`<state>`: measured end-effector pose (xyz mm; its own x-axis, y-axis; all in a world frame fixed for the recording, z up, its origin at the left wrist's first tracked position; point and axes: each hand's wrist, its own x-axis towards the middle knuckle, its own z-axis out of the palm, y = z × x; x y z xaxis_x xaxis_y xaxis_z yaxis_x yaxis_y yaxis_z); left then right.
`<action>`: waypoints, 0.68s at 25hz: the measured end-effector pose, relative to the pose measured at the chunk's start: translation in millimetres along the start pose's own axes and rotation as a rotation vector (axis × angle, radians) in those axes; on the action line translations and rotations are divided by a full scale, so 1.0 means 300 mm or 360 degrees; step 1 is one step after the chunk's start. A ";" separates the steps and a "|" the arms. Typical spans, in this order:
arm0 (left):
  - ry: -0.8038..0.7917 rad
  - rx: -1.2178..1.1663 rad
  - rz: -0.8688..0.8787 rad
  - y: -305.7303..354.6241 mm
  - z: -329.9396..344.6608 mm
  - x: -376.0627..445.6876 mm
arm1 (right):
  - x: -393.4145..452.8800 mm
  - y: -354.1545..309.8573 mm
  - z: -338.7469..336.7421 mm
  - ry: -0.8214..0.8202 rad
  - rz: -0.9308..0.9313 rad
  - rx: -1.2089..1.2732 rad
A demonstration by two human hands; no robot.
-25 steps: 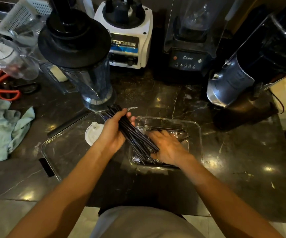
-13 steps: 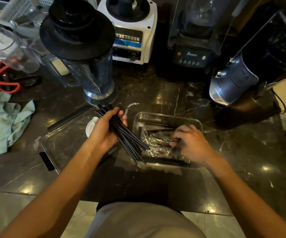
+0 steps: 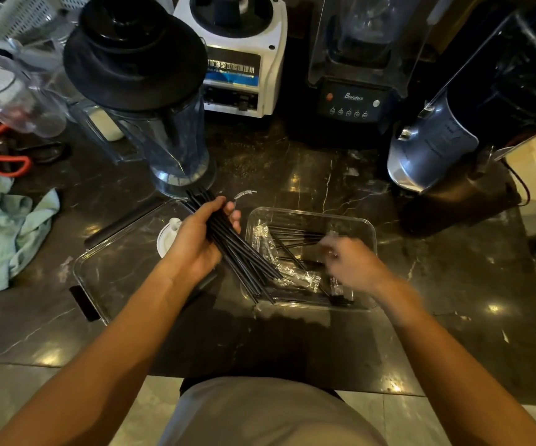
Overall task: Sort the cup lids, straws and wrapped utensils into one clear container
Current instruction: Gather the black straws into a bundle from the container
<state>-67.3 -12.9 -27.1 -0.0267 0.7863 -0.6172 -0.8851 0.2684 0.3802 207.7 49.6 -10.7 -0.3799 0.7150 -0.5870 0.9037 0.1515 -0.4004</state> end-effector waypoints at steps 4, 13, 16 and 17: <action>-0.0075 0.0003 -0.0037 -0.018 0.035 -0.004 | 0.047 0.023 0.054 0.0159 -0.0104 -0.0612; -0.0153 0.0052 -0.0063 -0.047 0.052 0.002 | 0.083 -0.016 0.097 0.0059 -0.0298 -0.0995; -0.0143 0.0043 -0.0068 -0.041 0.046 0.006 | 0.093 -0.021 0.099 0.0032 -0.0253 -0.0894; -0.0131 0.0033 -0.0065 -0.039 0.043 0.008 | 0.091 -0.017 0.099 0.0001 -0.0240 -0.0848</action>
<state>-51.1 -7.0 -24.0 0.0484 0.8173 -0.5742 -0.8747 0.3122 0.3706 186.9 48.0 -45.6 -0.5130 0.6590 -0.5501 0.8141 0.5767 -0.0683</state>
